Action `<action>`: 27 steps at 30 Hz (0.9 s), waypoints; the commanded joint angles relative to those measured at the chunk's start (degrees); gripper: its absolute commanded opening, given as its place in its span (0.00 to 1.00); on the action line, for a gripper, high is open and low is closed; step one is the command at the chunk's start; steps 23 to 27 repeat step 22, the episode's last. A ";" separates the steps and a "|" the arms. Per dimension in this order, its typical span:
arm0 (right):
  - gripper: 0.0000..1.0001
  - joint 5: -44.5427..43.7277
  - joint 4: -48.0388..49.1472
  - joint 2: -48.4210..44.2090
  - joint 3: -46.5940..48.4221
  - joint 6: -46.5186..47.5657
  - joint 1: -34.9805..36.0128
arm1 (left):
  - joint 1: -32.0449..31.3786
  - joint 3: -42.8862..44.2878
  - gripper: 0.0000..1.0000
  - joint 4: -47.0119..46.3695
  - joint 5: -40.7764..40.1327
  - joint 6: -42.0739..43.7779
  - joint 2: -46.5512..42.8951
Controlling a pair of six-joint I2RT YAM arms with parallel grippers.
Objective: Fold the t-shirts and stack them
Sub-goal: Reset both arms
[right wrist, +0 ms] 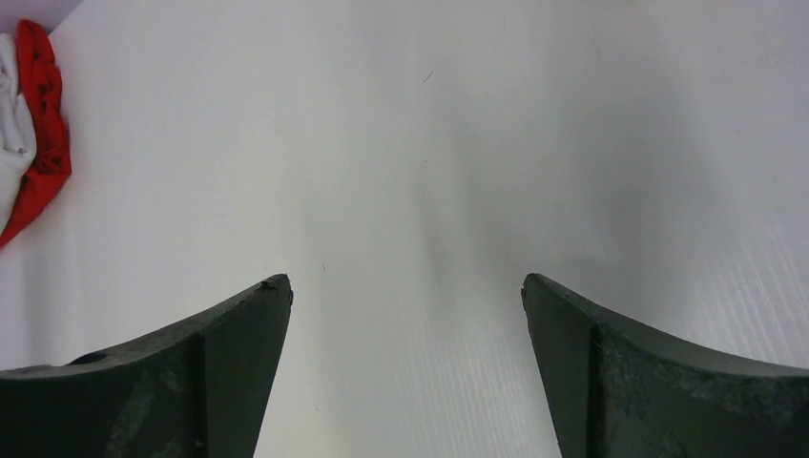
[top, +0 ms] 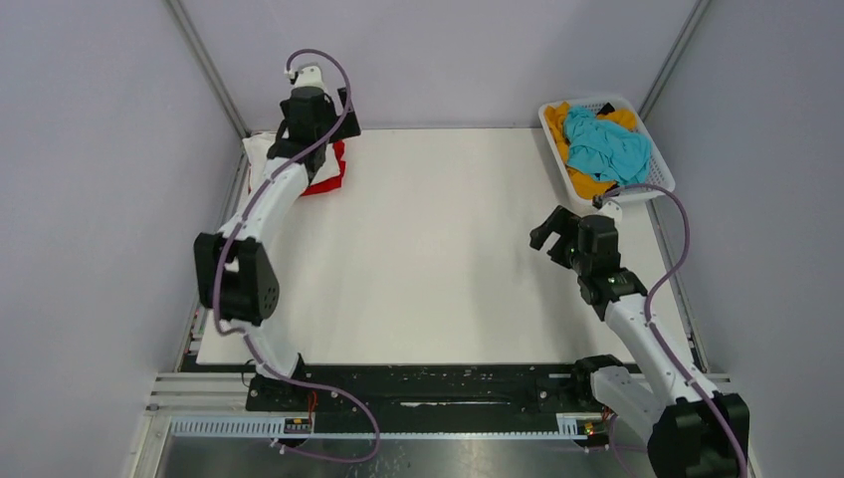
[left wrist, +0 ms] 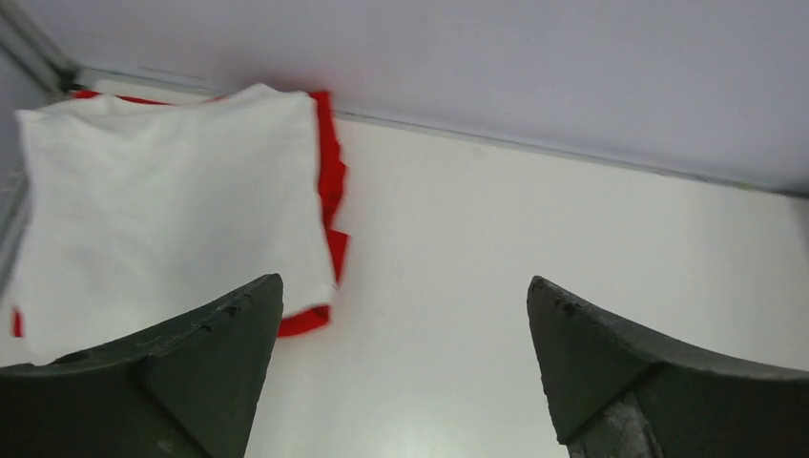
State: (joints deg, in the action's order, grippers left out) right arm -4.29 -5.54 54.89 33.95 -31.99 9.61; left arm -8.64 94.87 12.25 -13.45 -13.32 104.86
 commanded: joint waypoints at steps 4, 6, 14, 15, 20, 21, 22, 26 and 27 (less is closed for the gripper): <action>0.99 -4.86 -2.41 -9.82 -3.94 -1.87 -0.16 | -8.90 -26.76 0.99 -7.50 8.73 -11.19 -22.69; 1.00 -5.44 -2.45 -11.95 -4.43 -2.16 -0.23 | -13.55 -37.81 0.99 -11.68 10.56 -12.33 -31.61; 0.99 -5.99 0.42 -15.85 -7.25 -4.55 -0.17 | -18.05 -55.54 0.99 -12.35 6.26 -14.88 -49.00; 0.99 -6.20 0.56 -16.00 -7.31 -4.60 -0.20 | -18.07 -56.63 0.99 -12.34 6.01 -14.92 -50.51; 0.99 -6.86 2.00 -17.31 -8.62 -4.84 -0.14 | -18.07 -57.56 0.99 -9.76 2.86 -14.80 -53.66; 1.00 -6.64 2.20 -17.40 -8.59 -4.87 -0.19 | -18.07 -57.25 0.99 -8.92 2.48 -14.81 -53.49; 0.99 -6.40 2.72 -17.52 -8.64 -4.67 -0.21 | -18.07 -57.10 0.99 -7.98 2.28 -14.80 -53.45; 0.99 -6.40 2.72 -17.52 -8.64 -4.67 -0.21 | -18.07 -57.10 0.99 -7.98 2.28 -14.80 -53.45; 0.99 -6.40 2.72 -17.52 -8.64 -4.67 -0.21 | -18.07 -57.10 0.99 -7.98 2.28 -14.80 -53.45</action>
